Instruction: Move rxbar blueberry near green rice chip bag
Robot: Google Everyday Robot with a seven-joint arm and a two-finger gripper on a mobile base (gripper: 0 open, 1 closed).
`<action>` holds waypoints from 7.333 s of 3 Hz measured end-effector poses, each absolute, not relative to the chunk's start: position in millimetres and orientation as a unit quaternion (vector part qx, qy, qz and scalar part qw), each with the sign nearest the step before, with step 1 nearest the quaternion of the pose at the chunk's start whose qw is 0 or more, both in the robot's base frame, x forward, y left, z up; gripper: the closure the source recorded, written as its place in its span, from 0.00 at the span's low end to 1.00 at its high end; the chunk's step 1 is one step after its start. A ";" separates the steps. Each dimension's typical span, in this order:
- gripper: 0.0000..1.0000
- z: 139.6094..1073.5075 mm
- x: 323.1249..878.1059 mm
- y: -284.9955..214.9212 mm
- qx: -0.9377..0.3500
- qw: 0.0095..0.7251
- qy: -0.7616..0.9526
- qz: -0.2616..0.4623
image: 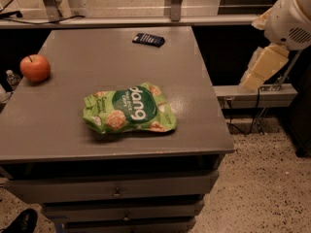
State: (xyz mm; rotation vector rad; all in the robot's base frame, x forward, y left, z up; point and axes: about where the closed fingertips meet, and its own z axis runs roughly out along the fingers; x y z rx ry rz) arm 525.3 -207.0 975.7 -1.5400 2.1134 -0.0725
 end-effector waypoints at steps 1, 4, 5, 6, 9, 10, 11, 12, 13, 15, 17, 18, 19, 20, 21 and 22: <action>0.00 978.9 565.4 -200.4 -0.554 0.293 0.779 -0.020; 0.00 932.1 684.3 -113.0 -0.510 0.355 0.776 0.109; 0.00 932.0 684.3 -113.0 -0.510 0.355 0.776 0.109; 0.00 926.9 698.8 -104.1 -0.500 0.378 0.770 0.115; 0.00 895.2 821.2 -29.9 -0.423 0.465 0.761 0.162; 0.00 876.1 845.7 -13.3 -0.410 0.463 0.767 0.175; 0.00 854.2 863.0 -8.2 -0.397 0.454 0.776 0.182; 0.00 837.5 874.8 -13.0 -0.385 0.448 0.785 0.185; 0.15 826.7 881.8 -13.5 -0.379 0.444 0.790 0.189; 0.62 823.6 886.0 -14.3 -0.377 0.445 0.789 0.192; 1.00 830.7 885.9 -14.3 -0.377 0.445 0.789 0.192; 1.00 831.4 885.9 -14.3 -0.377 0.445 0.789 0.192; 1.00 831.4 885.9 -14.3 -0.377 0.445 0.789 0.192; 1.00 832.0 885.8 -14.3 -0.377 0.445 0.789 0.192; 1.00 832.2 885.8 -14.3 -0.377 0.445 0.789 0.192; 1.00 834.4 884.3 -14.8 -0.378 0.446 0.788 0.191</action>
Offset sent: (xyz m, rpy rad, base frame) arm 0.1388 0.0378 0.0125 0.2697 -0.1147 -0.0124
